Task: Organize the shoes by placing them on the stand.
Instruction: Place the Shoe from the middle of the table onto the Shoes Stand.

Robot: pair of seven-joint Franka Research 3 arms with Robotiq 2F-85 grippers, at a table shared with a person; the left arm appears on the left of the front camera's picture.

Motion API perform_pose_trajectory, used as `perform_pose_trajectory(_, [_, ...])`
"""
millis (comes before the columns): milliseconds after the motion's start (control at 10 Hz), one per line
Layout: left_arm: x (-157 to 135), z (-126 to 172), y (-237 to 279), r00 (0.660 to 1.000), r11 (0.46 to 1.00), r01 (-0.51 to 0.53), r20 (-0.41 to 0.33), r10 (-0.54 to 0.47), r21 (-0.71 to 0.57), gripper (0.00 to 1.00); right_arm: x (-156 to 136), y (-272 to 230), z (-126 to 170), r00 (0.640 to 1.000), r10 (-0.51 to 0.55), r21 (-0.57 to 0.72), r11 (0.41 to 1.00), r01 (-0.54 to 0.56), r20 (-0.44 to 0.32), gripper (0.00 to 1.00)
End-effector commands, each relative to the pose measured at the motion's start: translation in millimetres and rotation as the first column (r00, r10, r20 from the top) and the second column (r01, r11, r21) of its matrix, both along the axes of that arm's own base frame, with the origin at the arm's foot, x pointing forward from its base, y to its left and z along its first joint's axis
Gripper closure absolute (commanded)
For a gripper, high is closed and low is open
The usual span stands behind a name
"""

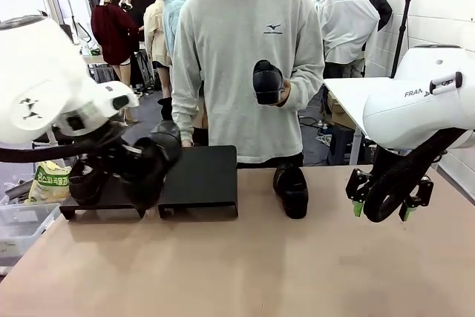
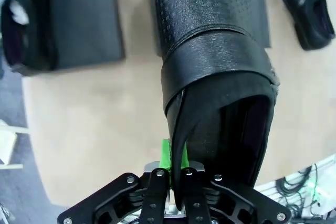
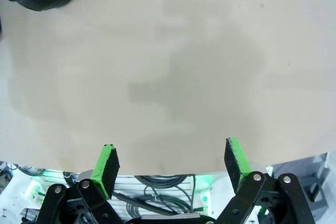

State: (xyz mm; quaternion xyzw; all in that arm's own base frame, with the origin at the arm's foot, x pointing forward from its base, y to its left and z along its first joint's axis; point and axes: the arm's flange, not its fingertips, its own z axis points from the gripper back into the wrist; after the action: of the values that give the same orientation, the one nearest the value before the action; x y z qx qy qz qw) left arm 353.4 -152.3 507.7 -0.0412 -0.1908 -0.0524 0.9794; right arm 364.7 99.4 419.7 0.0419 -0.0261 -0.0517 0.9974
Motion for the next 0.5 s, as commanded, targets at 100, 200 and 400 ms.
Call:
perform_pose_trajectory(100, [16.1,0.7,51.2,0.997,1.0,0.008,0.08,-0.008,0.0,1.0,-1.2,0.6,-0.2,1.0,-0.006,-0.014,1.0,0.006,-0.003,0.0])
perform_pose_trajectory(200, [18.3,-3.1,58.9,0.997,1.0,0.002,0.083,-0.002,0.0,1.0,-1.2,0.6,-0.2,1.0,-0.006,-0.014,1.0,0.006,-0.003,0.0])
perform_pose_trajectory(400, [19.2,1.6,57.5,0.999,1.0,-0.01,0.051,0.01,0.002,1.0,-1.2,0.6,-0.2,1.0,-0.006,-0.014,1.0,0.006,-0.003,0.0])
